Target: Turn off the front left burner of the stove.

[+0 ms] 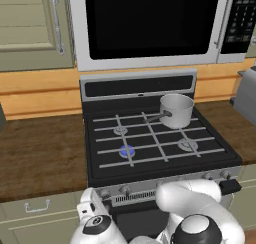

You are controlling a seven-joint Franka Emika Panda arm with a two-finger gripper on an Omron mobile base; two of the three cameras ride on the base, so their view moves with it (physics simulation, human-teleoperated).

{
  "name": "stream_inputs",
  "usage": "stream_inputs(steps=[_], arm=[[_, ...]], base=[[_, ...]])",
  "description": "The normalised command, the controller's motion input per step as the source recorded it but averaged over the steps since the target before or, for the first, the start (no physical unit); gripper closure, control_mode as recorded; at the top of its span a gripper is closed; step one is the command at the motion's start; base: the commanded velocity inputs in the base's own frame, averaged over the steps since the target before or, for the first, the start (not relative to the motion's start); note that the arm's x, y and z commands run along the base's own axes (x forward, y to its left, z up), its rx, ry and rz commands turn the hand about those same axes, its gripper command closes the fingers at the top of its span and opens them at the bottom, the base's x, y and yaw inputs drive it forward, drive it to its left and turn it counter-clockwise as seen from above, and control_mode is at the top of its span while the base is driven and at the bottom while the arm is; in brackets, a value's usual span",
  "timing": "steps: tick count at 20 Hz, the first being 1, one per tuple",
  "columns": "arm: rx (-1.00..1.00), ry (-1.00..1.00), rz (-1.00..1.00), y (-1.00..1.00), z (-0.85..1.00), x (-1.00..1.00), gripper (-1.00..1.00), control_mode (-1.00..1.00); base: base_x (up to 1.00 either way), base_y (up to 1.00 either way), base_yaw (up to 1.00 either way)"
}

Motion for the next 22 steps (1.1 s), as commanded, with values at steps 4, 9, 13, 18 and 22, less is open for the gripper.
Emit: stream_inputs(steps=[4, 9, 13, 18, 22], arm=[[-0.01, 0.00, 0.05, 0.01, -0.52, 0.30, -1.00, -1.00], [0.00, -0.04, 0.06, 0.00, -0.33, 0.25, -1.00, -1.00], [0.00, -0.04, 0.02, 0.00, 0.08, 0.02, -1.00, -1.00], [0.00, -0.04, 0.03, -0.11, 0.15, 0.00, -1.00, -1.00], [0.00, 0.00, 0.03, -0.16, -0.01, 0.01, -1.00, -1.00]], base=[[0.00, 0.00, 0.00], [0.00, 0.00, 0.00], [0.00, 0.00, 0.00], [0.00, 0.00, 0.00], [0.00, 0.00, 0.00]])
